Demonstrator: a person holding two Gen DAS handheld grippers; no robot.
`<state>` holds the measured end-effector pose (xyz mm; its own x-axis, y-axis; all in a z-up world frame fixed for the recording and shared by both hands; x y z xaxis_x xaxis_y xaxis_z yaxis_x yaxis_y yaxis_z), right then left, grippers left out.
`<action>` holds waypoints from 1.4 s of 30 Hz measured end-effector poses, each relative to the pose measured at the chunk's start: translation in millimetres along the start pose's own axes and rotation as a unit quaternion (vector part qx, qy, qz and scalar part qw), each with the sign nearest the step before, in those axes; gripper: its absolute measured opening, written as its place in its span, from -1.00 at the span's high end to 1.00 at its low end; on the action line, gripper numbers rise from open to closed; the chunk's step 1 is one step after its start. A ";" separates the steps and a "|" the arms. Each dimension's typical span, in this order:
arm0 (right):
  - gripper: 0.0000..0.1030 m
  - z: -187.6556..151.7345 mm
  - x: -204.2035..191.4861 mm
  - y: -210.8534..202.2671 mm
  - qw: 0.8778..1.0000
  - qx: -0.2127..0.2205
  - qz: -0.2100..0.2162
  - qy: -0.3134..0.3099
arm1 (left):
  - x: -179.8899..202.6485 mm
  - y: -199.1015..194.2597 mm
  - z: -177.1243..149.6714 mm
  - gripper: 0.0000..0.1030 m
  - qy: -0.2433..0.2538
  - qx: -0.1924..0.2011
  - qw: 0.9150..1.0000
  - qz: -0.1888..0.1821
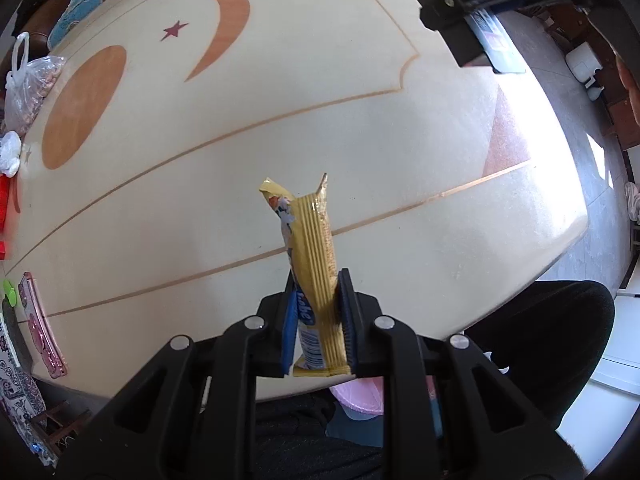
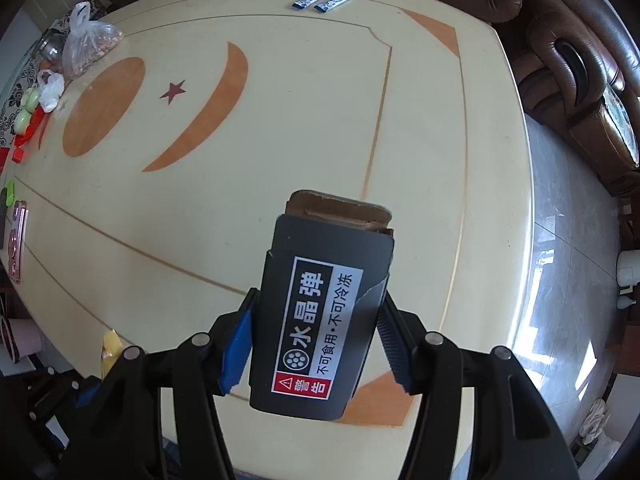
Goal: Collect trash
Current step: 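Lift the snack bar and black box with both tools and carry them over the pink bin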
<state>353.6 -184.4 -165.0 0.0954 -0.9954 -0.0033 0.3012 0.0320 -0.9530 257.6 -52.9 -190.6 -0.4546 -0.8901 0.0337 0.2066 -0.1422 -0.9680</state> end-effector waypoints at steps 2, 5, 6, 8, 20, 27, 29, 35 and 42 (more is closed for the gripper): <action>-0.08 -7.3 3.9 -11.0 1.000 0.011 0.009 -0.008 | 0.7 -12.2 -0.5 0.62 -0.004 0.012 1.000 0.003; -0.08 -25.1 15.0 -33.1 0.999 0.029 0.015 -0.022 | 0.0 -28.8 -6.4 0.62 -0.004 0.028 1.000 0.006; -0.08 -30.9 15.1 -42.5 0.999 0.036 0.016 -0.029 | 0.4 -33.9 -8.9 0.62 -0.005 0.032 0.999 0.010; -0.08 -47.0 12.9 -62.6 0.998 0.049 0.019 -0.040 | 0.6 -44.9 -12.3 0.62 -0.003 0.043 0.999 0.014; -0.09 -140.7 -36.6 -105.3 0.992 0.078 0.053 -0.088 | 26.8 -80.0 -64.7 0.61 0.008 0.076 0.997 0.010; -0.09 -199.8 -61.8 -98.5 0.989 0.068 0.077 -0.108 | 33.2 -78.6 -102.4 0.62 -0.012 0.095 0.995 -0.007; -0.09 -213.6 -67.0 -94.0 0.989 0.064 0.082 -0.109 | 35.4 -72.1 -112.6 0.62 -0.012 0.095 0.995 -0.010; -0.09 -252.2 -77.1 -77.5 0.988 0.059 0.082 -0.113 | 46.9 -48.3 -141.0 0.62 -0.007 0.088 0.996 -0.006; -0.09 -288.9 -77.1 -50.6 0.990 0.047 0.066 -0.112 | 59.3 -15.6 -174.3 0.61 -0.011 0.064 0.997 -0.028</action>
Point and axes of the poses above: each gripper's, at about its wrist camera, not at the fingertips, and y roughly the way its jaws point, x to its right, z to its top, the point moved 8 cm from there along y, roughly the way its jaws point, and after that the axes turned 9 degrees about x, right-handed, at the moved point
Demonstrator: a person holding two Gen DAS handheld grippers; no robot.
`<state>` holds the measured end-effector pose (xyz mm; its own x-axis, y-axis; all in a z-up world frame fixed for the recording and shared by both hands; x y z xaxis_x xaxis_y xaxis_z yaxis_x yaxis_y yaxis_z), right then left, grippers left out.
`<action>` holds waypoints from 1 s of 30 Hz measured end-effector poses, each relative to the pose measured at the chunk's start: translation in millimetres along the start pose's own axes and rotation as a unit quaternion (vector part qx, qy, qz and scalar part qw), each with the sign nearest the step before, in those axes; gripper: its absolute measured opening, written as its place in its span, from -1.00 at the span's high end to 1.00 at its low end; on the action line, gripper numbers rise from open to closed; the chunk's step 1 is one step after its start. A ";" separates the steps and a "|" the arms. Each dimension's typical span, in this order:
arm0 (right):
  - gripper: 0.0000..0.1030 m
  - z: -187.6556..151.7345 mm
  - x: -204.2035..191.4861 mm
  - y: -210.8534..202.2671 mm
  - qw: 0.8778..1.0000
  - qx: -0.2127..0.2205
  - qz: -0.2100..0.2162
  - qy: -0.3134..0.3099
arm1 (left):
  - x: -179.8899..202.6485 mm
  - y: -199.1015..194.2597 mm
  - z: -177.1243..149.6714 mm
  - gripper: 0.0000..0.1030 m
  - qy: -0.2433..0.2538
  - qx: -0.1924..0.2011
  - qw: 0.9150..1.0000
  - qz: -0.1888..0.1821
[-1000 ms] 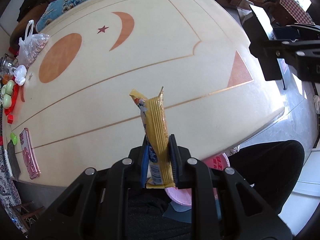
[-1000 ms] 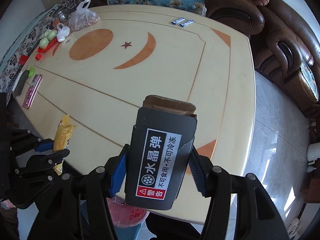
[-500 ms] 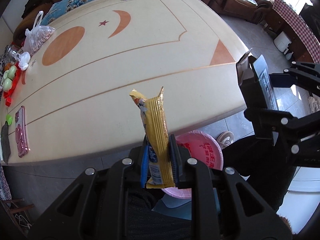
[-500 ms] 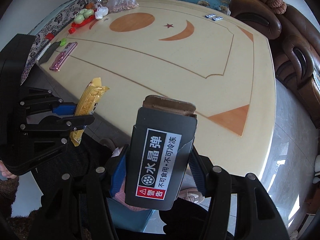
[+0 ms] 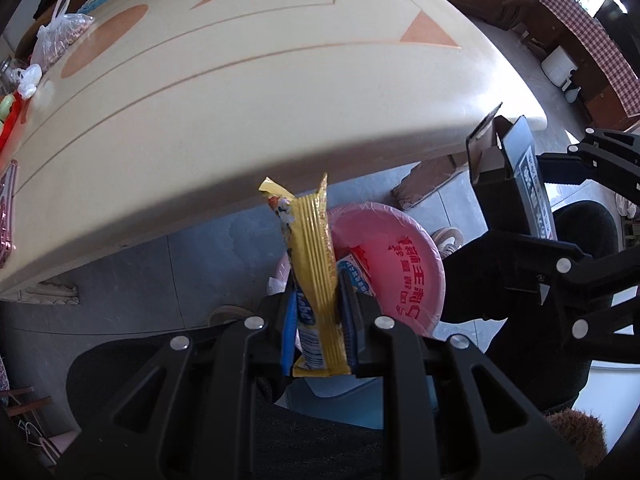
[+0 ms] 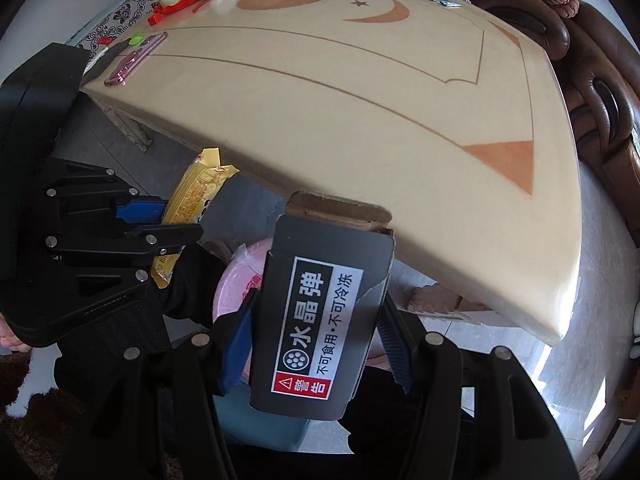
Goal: Collect trash
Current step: 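Lift the snack bar and black box with both tools and carry them over the pink bin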
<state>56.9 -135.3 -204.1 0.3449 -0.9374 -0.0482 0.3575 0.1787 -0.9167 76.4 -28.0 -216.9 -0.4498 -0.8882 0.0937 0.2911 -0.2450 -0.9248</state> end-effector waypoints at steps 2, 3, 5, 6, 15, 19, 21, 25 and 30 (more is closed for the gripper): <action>-0.09 -11.6 -2.0 7.0 1.000 -0.007 -0.003 -0.001 | 2.2 8.2 -9.3 0.61 0.001 -0.008 1.000 -0.001; -0.09 -16.5 -3.3 9.8 1.000 -0.009 -0.003 -0.001 | 3.4 12.2 -13.3 0.61 0.002 -0.012 1.000 0.000; -0.09 -25.7 -5.6 15.4 1.000 -0.012 -0.006 -0.001 | 5.3 20.5 -20.5 0.61 0.004 -0.021 1.000 -0.004; -0.09 -29.6 -6.8 18.1 1.000 -0.013 -0.006 0.000 | 6.7 24.4 -24.0 0.61 0.003 -0.026 1.000 -0.008; -0.09 -63.6 -8.8 58.3 0.999 -0.032 -0.022 0.009 | 14.2 61.3 -53.6 0.61 0.005 -0.061 0.998 -0.023; -0.09 -78.8 -7.4 84.0 0.998 -0.049 -0.012 0.034 | 16.9 83.2 -67.6 0.61 0.003 -0.086 0.996 -0.022; -0.09 -83.8 -5.3 96.1 0.997 -0.055 -0.014 0.044 | 17.5 93.5 -74.8 0.61 0.000 -0.099 0.995 -0.027; -0.09 -94.3 -1.4 117.2 0.996 -0.064 -0.029 0.061 | 17.6 119.2 -83.9 0.61 -0.011 -0.126 0.991 -0.031; -0.09 -111.1 8.8 151.8 0.991 -0.088 -0.031 0.092 | 16.4 156.2 -99.3 0.61 -0.032 -0.179 0.983 -0.038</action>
Point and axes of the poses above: each gripper's, at about its wrist camera, not at the fingertips, and y roughly the way its jaws point, x to its right, z to its top, the point moved 8 cm from there along y, roughly the way its jaws point, and after that the axes turned 9 degrees about x, right-handed, at the moved point
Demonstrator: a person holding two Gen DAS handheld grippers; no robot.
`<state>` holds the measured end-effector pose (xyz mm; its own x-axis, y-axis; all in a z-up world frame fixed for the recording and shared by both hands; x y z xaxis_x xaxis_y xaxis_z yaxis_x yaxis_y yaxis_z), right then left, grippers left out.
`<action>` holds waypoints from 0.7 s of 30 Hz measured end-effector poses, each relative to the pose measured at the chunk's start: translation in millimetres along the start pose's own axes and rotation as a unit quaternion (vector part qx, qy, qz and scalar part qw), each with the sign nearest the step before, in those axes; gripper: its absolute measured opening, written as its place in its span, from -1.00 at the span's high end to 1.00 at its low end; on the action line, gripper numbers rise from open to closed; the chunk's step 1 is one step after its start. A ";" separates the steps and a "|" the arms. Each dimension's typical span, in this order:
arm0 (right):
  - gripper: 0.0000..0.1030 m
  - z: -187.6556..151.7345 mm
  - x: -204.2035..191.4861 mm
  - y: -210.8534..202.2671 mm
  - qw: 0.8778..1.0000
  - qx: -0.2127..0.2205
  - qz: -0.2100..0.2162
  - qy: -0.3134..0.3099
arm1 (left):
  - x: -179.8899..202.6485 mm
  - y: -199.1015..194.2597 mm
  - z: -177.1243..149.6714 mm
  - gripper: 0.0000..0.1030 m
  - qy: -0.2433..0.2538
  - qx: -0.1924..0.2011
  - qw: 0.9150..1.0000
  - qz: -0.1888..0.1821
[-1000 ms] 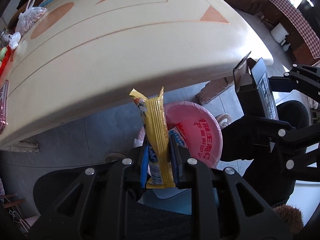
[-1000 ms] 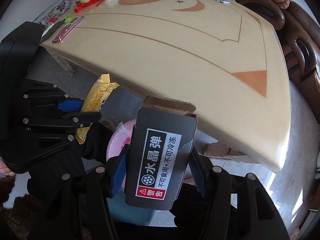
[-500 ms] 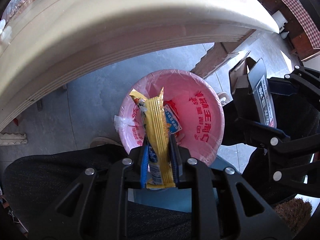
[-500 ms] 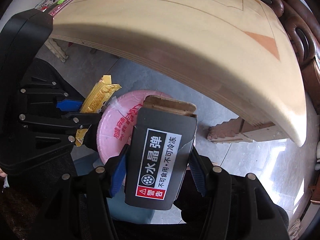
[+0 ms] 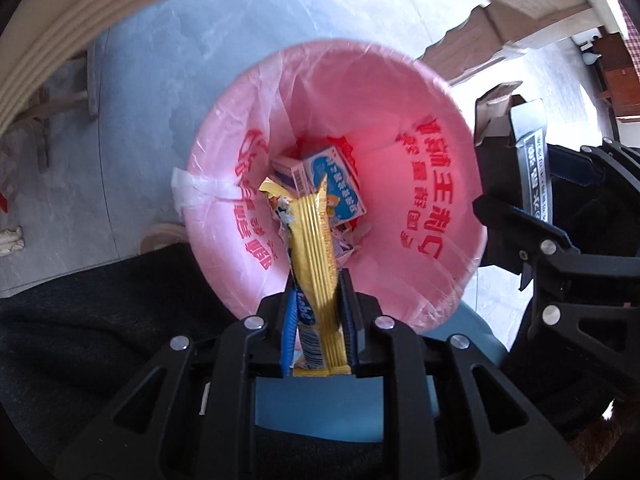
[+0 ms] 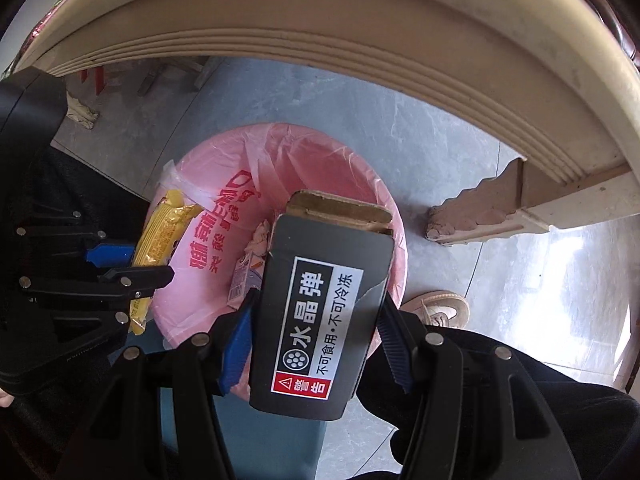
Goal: Collect trash
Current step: 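Lift the snack bar and black box with both tools and carry them over the pink bin, then open both tools to drop the snack bar and black box into the bin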
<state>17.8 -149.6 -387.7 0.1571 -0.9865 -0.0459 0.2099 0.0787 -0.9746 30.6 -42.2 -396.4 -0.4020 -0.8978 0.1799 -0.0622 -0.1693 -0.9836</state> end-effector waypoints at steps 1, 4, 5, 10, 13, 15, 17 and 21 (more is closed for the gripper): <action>-0.09 -3.6 2.2 4.4 1.000 -0.005 0.000 0.004 | -0.2 7.2 -1.0 0.61 -0.002 -0.009 1.000 -0.002; -0.09 -11.1 3.8 26.7 0.999 -0.028 0.010 0.015 | -4.8 24.3 2.0 0.61 -0.013 -0.032 0.999 -0.006; -0.09 -12.8 3.4 31.1 0.999 -0.033 0.011 0.015 | -6.3 29.9 4.0 0.61 -0.019 -0.040 0.999 -0.007; -0.09 -13.6 1.6 49.6 0.999 -0.048 0.016 0.012 | -8.0 49.3 12.7 0.62 -0.040 -0.060 0.997 -0.015; -0.09 -16.7 3.8 60.8 0.998 -0.059 0.023 0.022 | -5.9 57.9 16.4 0.61 -0.043 -0.067 0.997 -0.019; -0.09 -20.0 5.5 65.2 0.997 -0.069 0.031 0.030 | -6.3 64.2 16.7 0.61 -0.045 -0.073 0.996 -0.017; -0.09 -20.7 6.3 69.9 0.996 -0.075 0.033 0.033 | -6.9 70.2 16.5 0.61 -0.047 -0.080 0.996 -0.014; -0.10 -22.4 4.4 76.0 0.994 -0.083 0.048 0.043 | -7.0 78.3 15.9 0.61 -0.045 -0.089 0.995 -0.010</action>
Point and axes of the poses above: each gripper's, at about its wrist camera, not at the fingertips, and y roughly the way its jaws point, x to its right, z to its top, the point moved 8 cm from there along y, roughly the way its jaws point, and after that the axes turned 9 degrees about x, right-handed, at the moved point
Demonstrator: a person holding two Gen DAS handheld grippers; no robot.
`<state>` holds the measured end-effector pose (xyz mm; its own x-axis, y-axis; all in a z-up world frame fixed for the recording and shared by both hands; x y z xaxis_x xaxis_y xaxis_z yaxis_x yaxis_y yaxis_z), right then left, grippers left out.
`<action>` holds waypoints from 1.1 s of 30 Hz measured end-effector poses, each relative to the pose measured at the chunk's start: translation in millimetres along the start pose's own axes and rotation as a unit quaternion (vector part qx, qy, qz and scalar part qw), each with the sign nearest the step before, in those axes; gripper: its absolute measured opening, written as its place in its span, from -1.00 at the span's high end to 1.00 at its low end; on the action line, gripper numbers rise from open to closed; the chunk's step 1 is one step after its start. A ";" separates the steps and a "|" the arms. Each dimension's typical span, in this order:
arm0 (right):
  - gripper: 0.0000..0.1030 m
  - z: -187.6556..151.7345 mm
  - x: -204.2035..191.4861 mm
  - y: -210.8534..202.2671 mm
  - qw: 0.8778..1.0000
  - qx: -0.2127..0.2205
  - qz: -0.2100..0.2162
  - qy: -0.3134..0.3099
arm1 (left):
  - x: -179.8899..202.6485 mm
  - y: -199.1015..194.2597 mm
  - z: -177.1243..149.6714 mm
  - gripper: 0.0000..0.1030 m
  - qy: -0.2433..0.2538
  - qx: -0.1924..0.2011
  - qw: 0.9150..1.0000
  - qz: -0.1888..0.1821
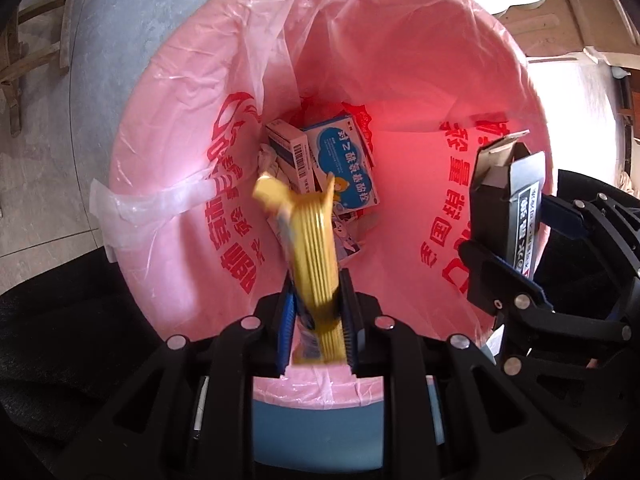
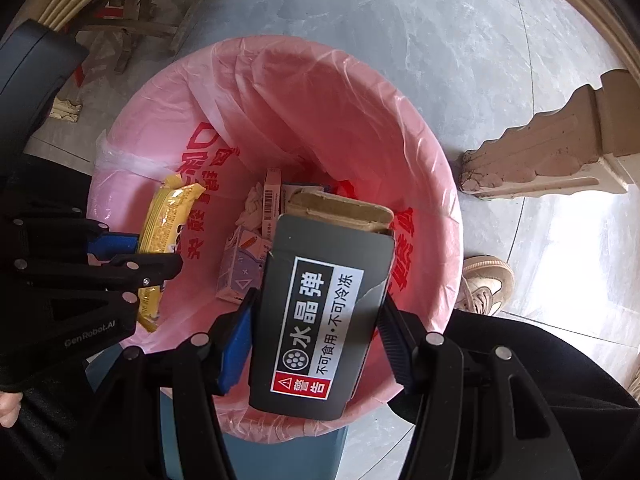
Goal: Collect trash
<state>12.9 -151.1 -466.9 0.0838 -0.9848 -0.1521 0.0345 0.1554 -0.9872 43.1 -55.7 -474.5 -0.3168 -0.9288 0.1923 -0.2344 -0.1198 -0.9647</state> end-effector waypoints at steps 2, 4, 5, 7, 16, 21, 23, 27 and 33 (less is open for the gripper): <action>-0.10 0.1 0.8 2.8 1.000 -0.002 0.003 0.001 | 1.4 2.1 1.0 0.61 0.004 0.001 1.000 0.001; -0.10 0.8 1.1 4.2 1.000 -0.002 0.003 0.002 | 1.3 2.1 1.5 0.61 0.004 0.003 1.000 0.000; -0.10 0.6 1.6 4.5 1.000 -0.002 0.003 0.002 | 0.6 2.2 1.4 0.61 0.002 0.003 1.000 0.000; -0.10 0.5 1.4 5.2 1.000 -0.003 0.003 0.001 | -0.3 3.4 1.8 0.61 0.001 0.003 1.000 0.001; -0.12 2.0 -2.5 5.8 1.000 0.000 -0.004 -0.008 | -0.7 -12.3 -0.2 0.24 0.010 0.014 1.000 0.015; -0.13 2.2 -0.9 6.1 1.000 -0.002 -0.008 -0.007 | -2.5 -13.1 0.9 0.14 0.012 0.017 0.999 0.026; -0.13 3.1 1.2 6.5 1.000 -0.005 -0.009 -0.006 | -2.4 -13.7 0.7 0.12 0.012 0.016 0.999 0.028; -0.14 4.6 4.2 7.5 1.000 -0.004 -0.014 -0.007 | -3.4 -14.4 0.0 0.06 0.015 0.018 0.999 0.036; -0.14 6.0 6.3 7.1 1.000 -0.003 -0.021 -0.007 | -5.9 -12.3 0.1 0.00 0.013 0.020 0.999 0.045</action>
<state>19.7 -155.7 -474.6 0.0968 -0.9893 -0.1096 0.0328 0.1132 -0.9930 48.0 -48.8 -463.8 -0.3586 -0.9272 0.1087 -0.1675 -0.0507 -0.9846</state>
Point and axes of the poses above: each gripper's, at about its wrist camera, not at the fingertips, and y roughly the way its jaws point, x to its right, z to its top, the point moved 8 cm from there along y, roughly the way its jaws point, and after that the axes turned 9 degrees about x, right-handed, at the moved point
